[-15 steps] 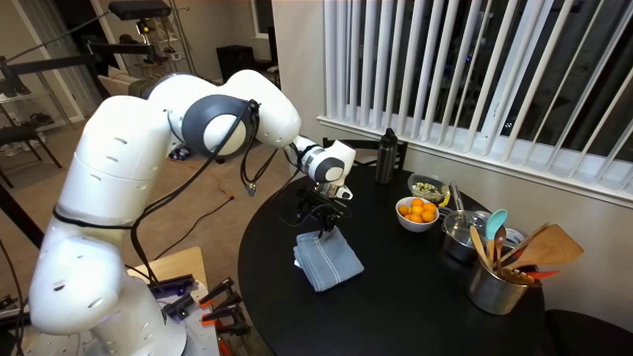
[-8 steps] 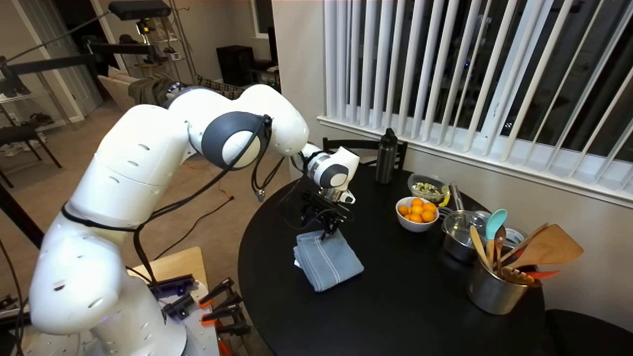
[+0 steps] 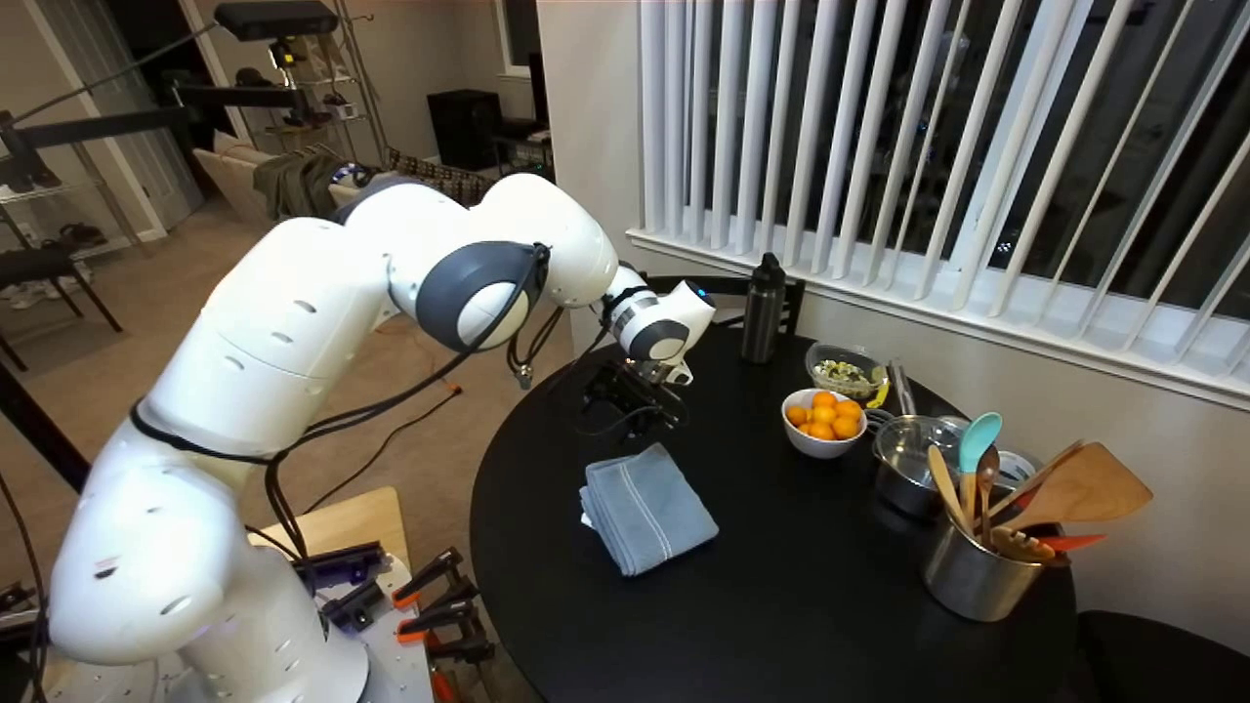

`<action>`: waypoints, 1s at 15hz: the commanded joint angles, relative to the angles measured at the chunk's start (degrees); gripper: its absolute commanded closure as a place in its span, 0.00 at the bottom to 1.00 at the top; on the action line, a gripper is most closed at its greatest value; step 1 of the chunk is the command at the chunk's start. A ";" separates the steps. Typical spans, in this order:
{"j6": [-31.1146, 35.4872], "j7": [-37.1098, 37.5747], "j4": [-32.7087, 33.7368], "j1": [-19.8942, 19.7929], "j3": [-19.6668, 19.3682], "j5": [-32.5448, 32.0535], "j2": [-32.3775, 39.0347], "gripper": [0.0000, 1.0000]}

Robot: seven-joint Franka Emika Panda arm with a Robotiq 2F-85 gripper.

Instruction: Fold the blue towel

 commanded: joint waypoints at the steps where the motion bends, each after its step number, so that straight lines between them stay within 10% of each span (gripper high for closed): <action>1: -2.62 -1.62 -0.01 -0.33 0.07 0.34 -1.12 0.00; 15: 6.96 19.66 -22.14 5.93 -7.90 -8.31 -23.63 0.00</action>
